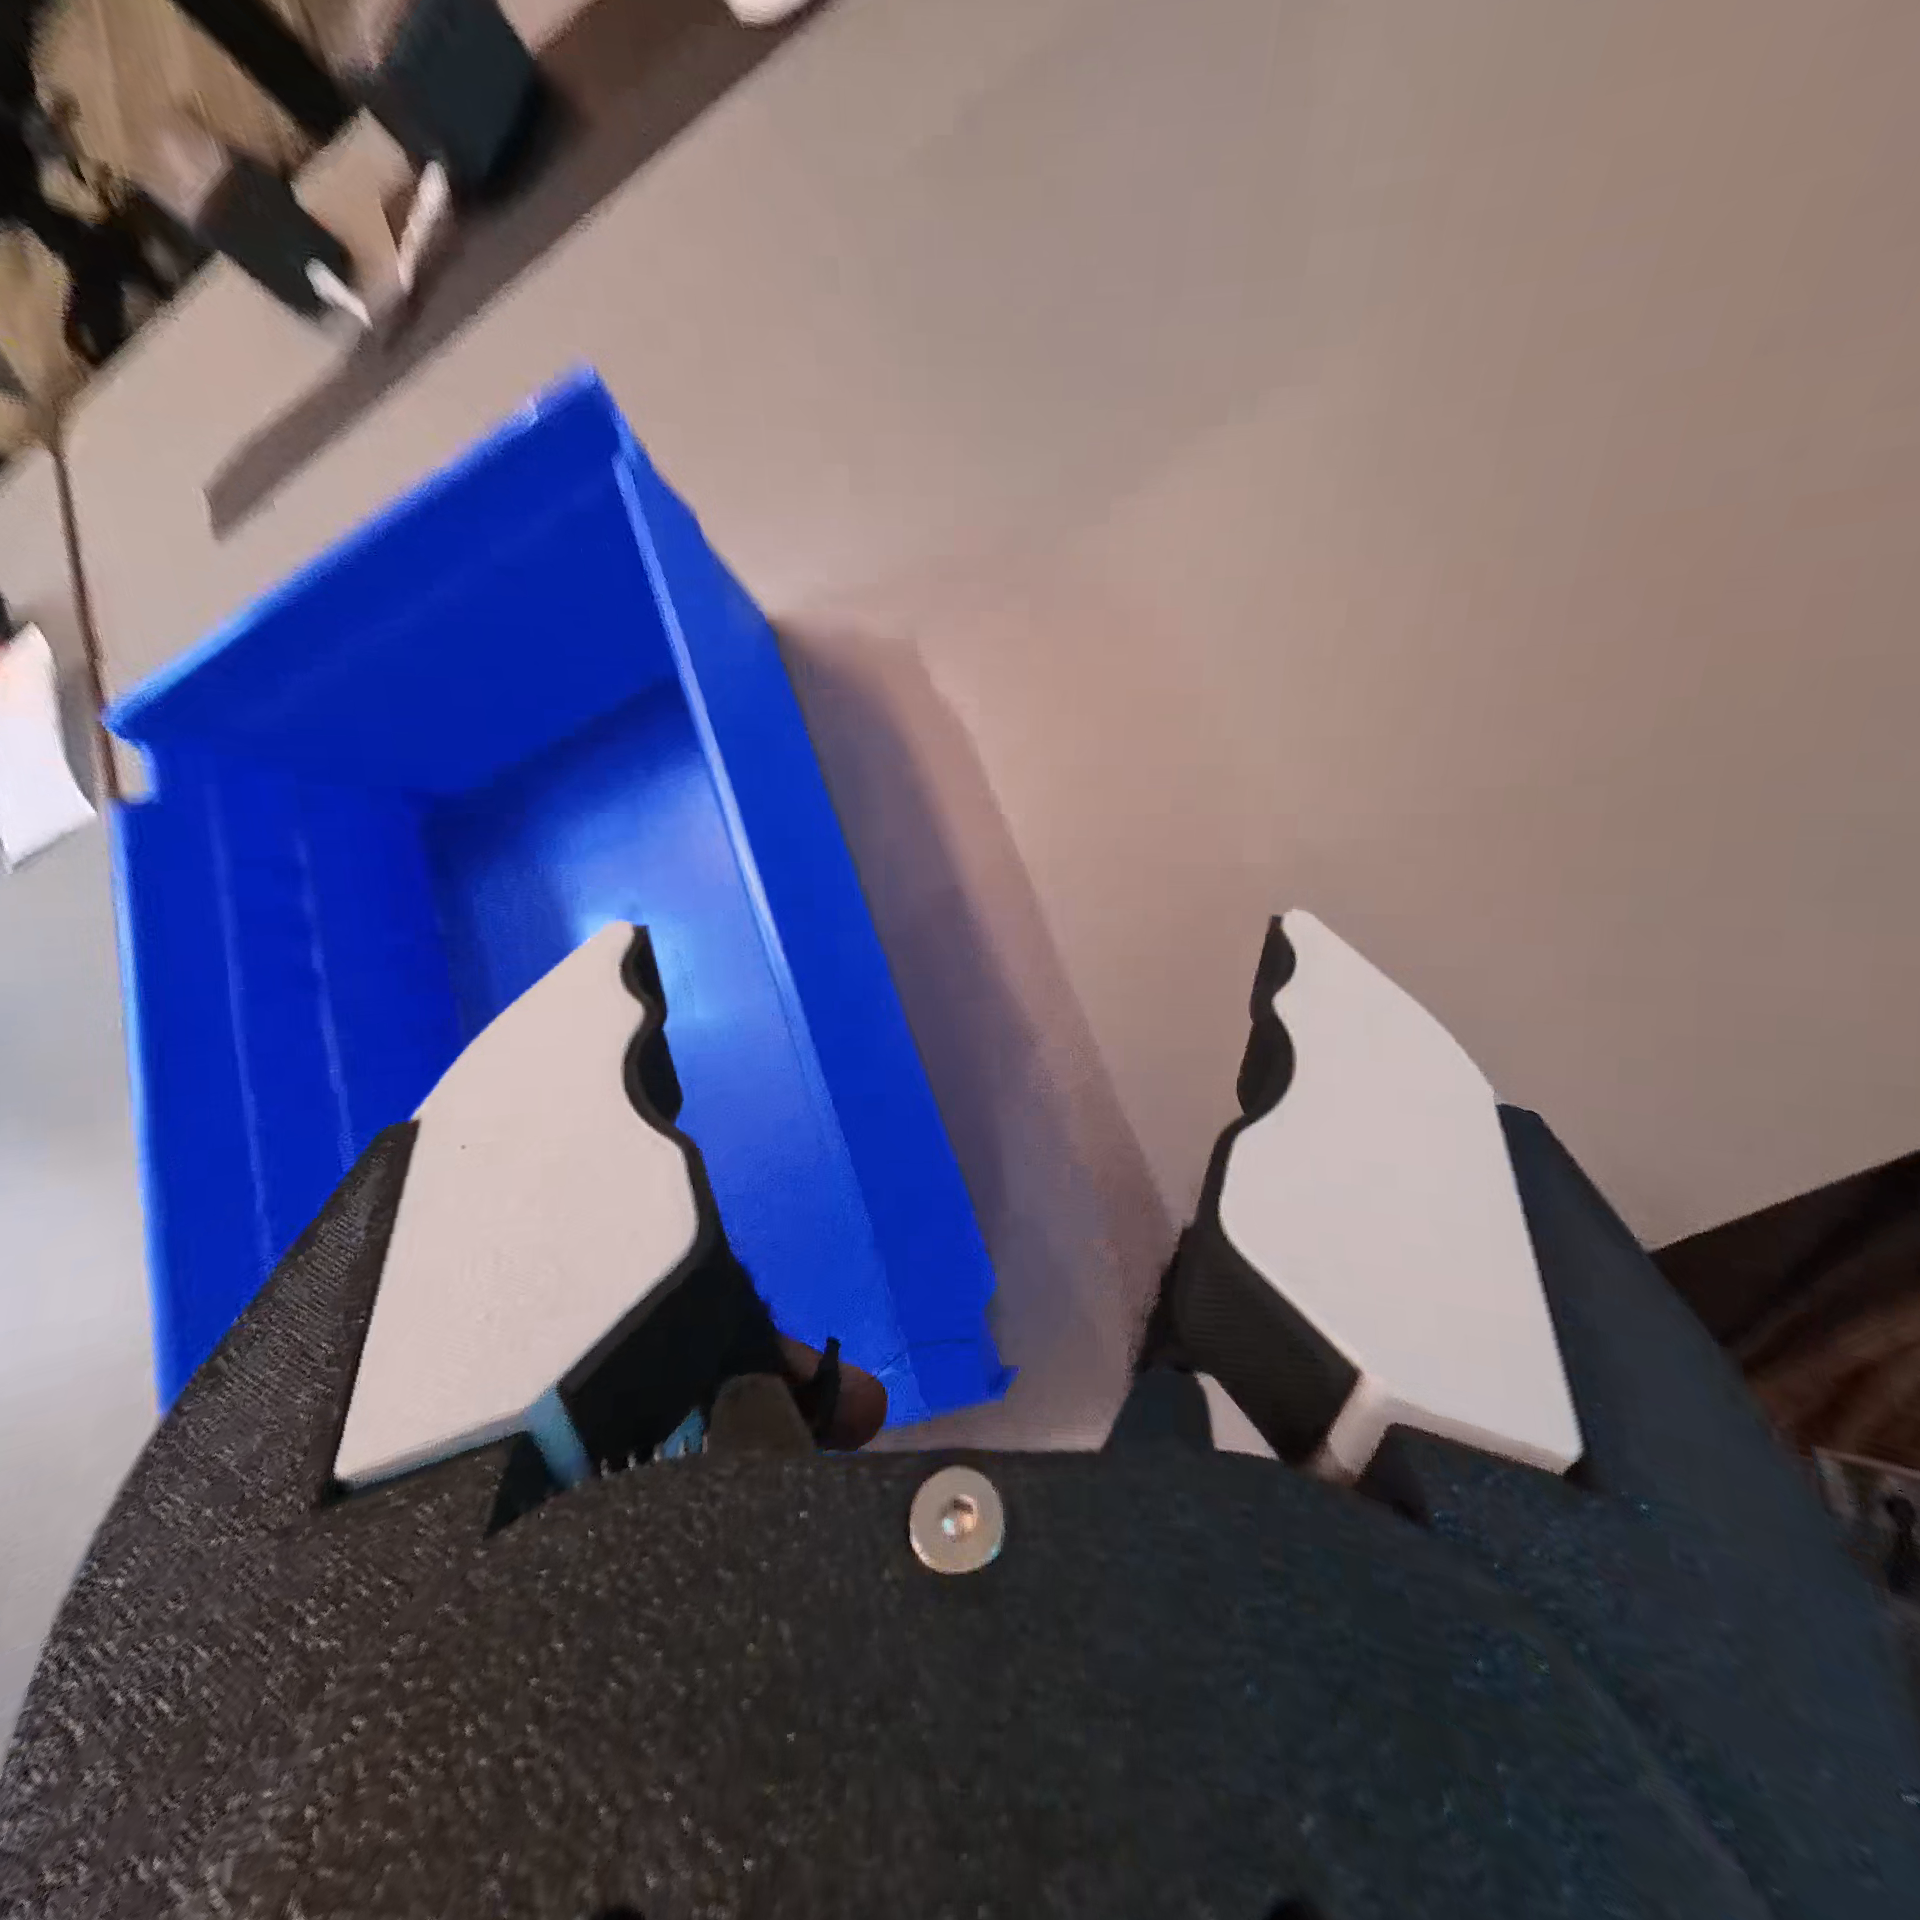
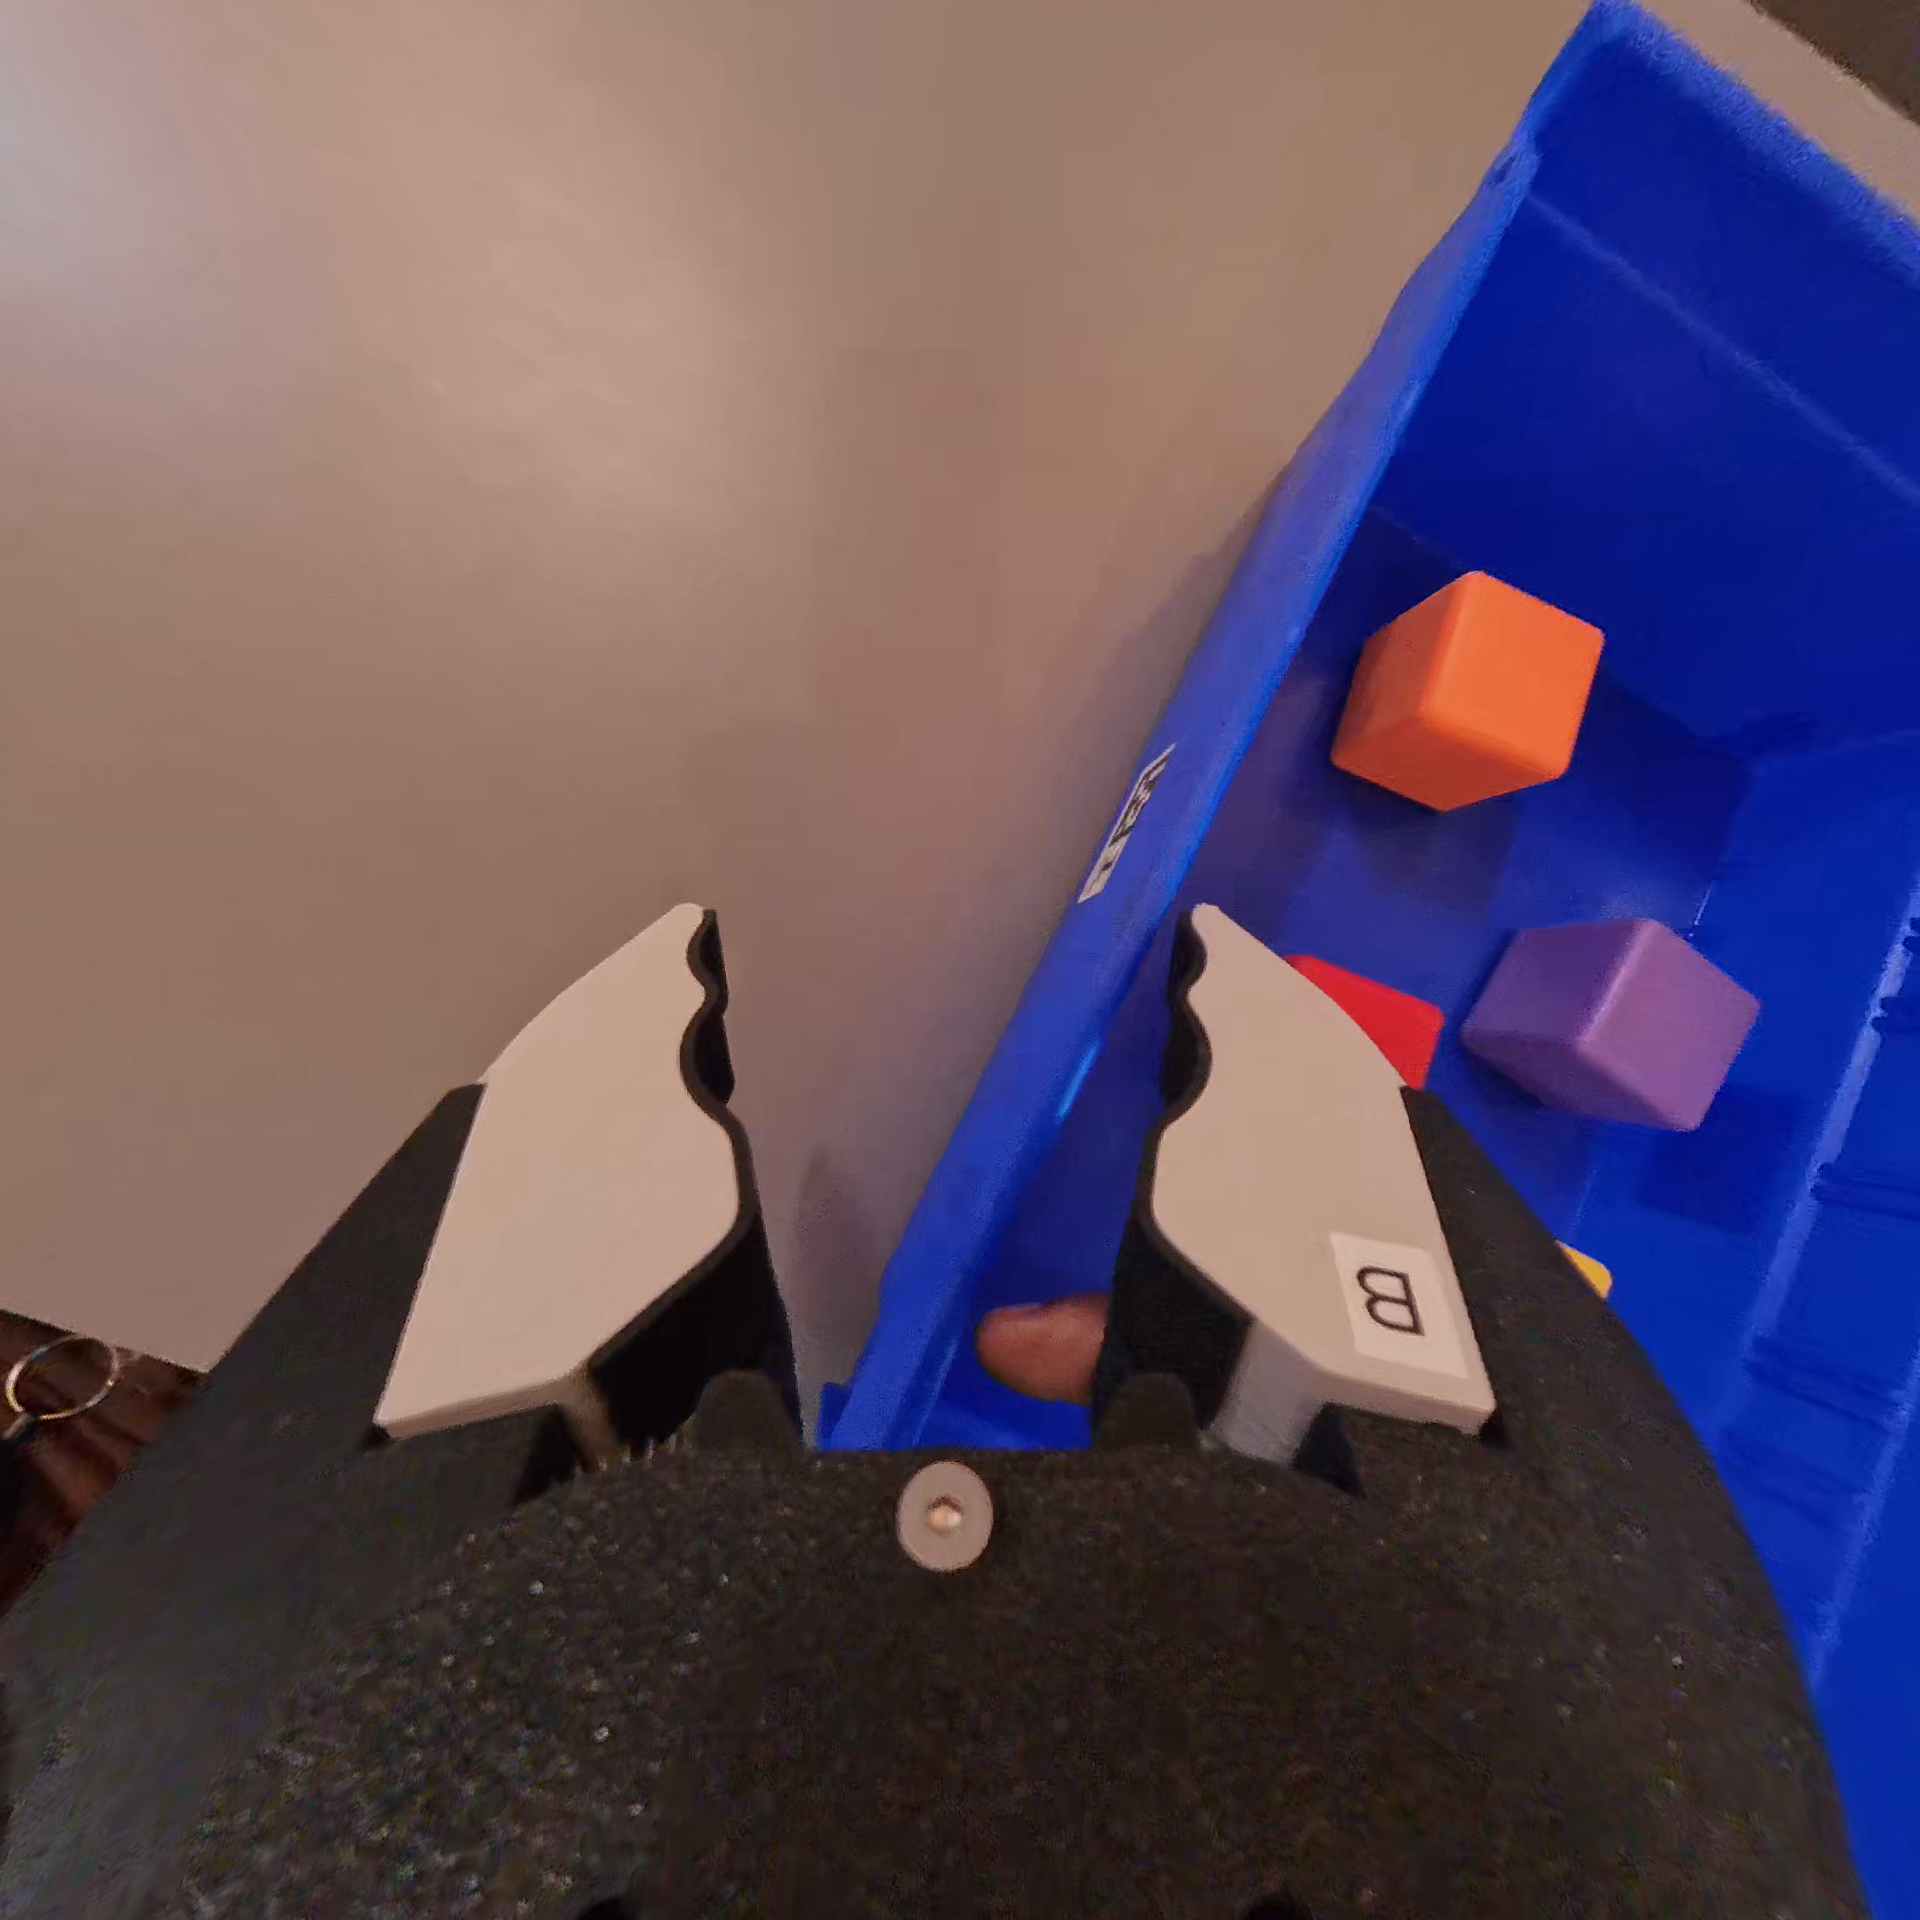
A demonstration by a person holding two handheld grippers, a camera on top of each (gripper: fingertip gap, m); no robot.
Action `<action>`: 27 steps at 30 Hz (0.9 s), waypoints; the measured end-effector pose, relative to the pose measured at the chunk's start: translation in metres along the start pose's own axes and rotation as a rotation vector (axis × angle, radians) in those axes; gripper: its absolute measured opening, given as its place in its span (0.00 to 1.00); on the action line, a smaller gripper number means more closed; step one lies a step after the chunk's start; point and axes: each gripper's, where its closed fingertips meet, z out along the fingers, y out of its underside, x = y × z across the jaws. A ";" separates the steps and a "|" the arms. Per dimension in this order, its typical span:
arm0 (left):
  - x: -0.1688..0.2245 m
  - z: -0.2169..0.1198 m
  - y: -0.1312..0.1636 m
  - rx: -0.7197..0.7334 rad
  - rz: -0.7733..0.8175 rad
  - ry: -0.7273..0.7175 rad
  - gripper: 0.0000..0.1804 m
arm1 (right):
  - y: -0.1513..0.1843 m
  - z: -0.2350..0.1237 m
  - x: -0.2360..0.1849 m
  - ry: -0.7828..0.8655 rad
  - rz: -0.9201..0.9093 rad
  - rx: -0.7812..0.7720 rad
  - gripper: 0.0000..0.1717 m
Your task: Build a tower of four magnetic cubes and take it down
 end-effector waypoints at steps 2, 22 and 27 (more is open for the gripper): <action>-0.005 0.010 0.023 -0.093 -0.010 -0.008 0.59 | 0.006 0.005 -0.002 0.014 -0.020 -0.047 0.46; -0.039 0.033 0.076 -0.221 0.108 -0.031 0.08 | 0.035 0.005 0.028 0.246 -0.269 -0.181 0.13; -0.049 0.042 0.070 -0.186 0.249 0.001 0.08 | 0.040 0.000 0.019 0.202 -0.399 -0.116 0.11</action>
